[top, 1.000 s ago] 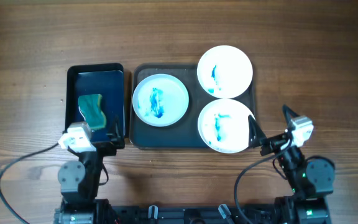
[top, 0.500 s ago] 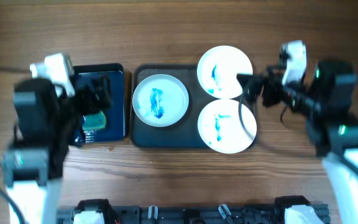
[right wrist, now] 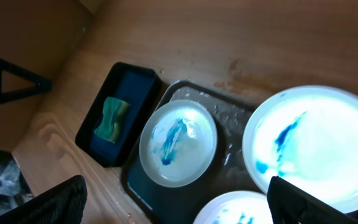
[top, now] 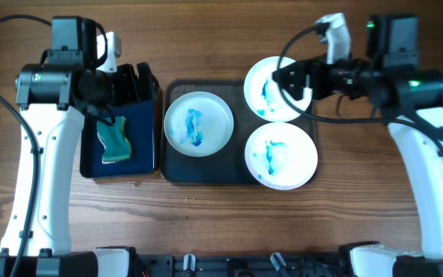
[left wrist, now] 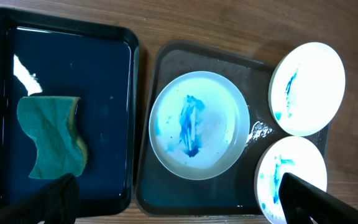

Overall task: Clean dirty plates on tray and stack at the side
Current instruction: 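Move the right gripper to the rim of the left white plate and grasp it, then grasp the green-yellow sponge from the black tray with the left gripper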

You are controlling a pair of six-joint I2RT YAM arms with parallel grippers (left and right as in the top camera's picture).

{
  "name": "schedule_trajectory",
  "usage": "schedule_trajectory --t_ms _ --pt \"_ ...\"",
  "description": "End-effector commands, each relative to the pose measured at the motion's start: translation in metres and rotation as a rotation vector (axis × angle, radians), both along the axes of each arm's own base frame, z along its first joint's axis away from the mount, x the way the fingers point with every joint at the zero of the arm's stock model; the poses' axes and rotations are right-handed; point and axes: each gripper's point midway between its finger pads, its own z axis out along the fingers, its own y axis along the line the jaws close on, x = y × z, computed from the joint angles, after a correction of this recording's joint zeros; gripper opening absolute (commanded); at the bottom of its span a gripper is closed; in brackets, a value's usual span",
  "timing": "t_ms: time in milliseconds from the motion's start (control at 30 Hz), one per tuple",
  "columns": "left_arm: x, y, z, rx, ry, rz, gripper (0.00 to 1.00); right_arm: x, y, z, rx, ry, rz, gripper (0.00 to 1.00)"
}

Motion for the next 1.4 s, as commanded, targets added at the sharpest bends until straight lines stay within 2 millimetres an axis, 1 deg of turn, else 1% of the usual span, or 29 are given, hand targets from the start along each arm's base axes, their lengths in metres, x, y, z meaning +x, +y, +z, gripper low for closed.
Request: schedule_trajectory --t_ms 0,33,100,167,200,233,300,400,467,500,533,600,700,767,900,1000,1033,1067,1133,1167,1233,1267,1300,1367 --pt "0.009 0.008 0.005 0.044 -0.033 0.019 1.0 0.006 0.029 -0.048 -0.124 0.169 -0.112 0.9" --pt "0.01 0.01 0.005 0.056 -0.037 0.025 1.0 0.007 0.037 -0.061 -0.157 0.198 -0.122 0.89" --pt "0.01 0.015 0.005 0.083 -0.037 0.039 1.0 0.005 0.063 -0.099 -0.221 0.274 -0.09 0.85" --pt "0.01 0.021 0.004 0.116 -0.035 0.057 1.0 0.002 0.078 -0.13 -0.271 0.335 -0.063 0.78" --pt "0.01 0.024 0.004 0.127 -0.033 0.064 1.0 0.001 0.084 -0.149 -0.303 0.369 -0.058 0.74" --pt "0.009 0.028 0.003 0.138 -0.024 0.103 1.0 0.001 0.085 -0.169 -0.34 0.409 -0.075 0.7" --pt "0.006 0.037 0.001 0.16 -0.005 0.174 1.0 0.002 0.082 -0.193 -0.387 0.455 -0.105 0.66" --pt "0.004 0.044 -0.001 0.178 0.009 0.235 1.0 0.007 0.082 -0.221 -0.419 0.49 -0.13 0.62" --pt "0.003 0.046 -0.002 0.176 0.016 0.256 1.0 0.01 0.085 -0.239 -0.427 0.505 -0.127 0.56" --pt "0.002 0.047 -0.002 0.18 0.018 0.262 0.99 0.01 0.087 -0.247 -0.432 0.514 -0.127 0.49" --pt "0.002 0.047 -0.003 0.18 0.019 0.262 0.99 0.01 0.088 -0.253 -0.436 0.52 -0.125 0.46" --pt "0.001 0.048 -0.005 0.183 0.024 0.27 0.99 0.012 0.091 -0.259 -0.429 0.522 -0.123 0.43" --pt "-0.002 0.055 -0.013 0.204 0.047 0.323 0.99 0.018 0.097 -0.257 -0.4 0.503 -0.136 0.4" --pt "-0.005 0.06 -0.019 0.208 0.067 0.336 0.99 0.02 0.099 -0.26 -0.388 0.511 -0.151 0.37" --pt "-0.015 0.078 -0.035 0.203 0.125 0.395 0.99 0.016 0.109 -0.272 -0.361 0.55 -0.147 0.26" --pt "-0.022 0.089 -0.048 0.202 0.165 0.424 0.99 0.013 0.115 -0.275 -0.365 0.549 -0.139 0.24" --pt "-0.025 0.091 -0.053 0.203 0.18 0.431 0.99 0.012 0.118 -0.275 -0.366 0.547 -0.134 0.23" --pt "-0.027 0.093 -0.058 0.204 0.192 0.434 0.99 0.012 0.118 -0.275 -0.369 0.548 -0.146 0.19" --pt "-0.03 0.093 -0.069 0.207 0.209 0.433 0.98 0.012 0.116 -0.276 -0.381 0.55 -0.181 0.08" --pt "-0.032 0.093 -0.076 0.208 0.219 0.432 0.98 0.012 0.115 -0.277 -0.385 0.552 -0.191 0.04" --pt "-0.035 0.092 -0.091 0.212 0.236 0.426 0.96 0.013 0.114 -0.277 -0.386 0.557 -0.205 0.04" --pt "-0.036 0.092 -0.105 0.215 0.243 0.417 0.95 0.013 0.112 -0.277 -0.391 0.557 -0.214 0.04" --pt "-0.037 0.092 -0.113 0.216 0.246 0.417 0.94 0.013 0.112 -0.277 -0.391 0.557 -0.214 0.04" --pt "-0.037 0.092 -0.123 0.217 0.246 0.414 0.91 0.013 0.112 -0.277 -0.391 0.556 -0.212 0.04"
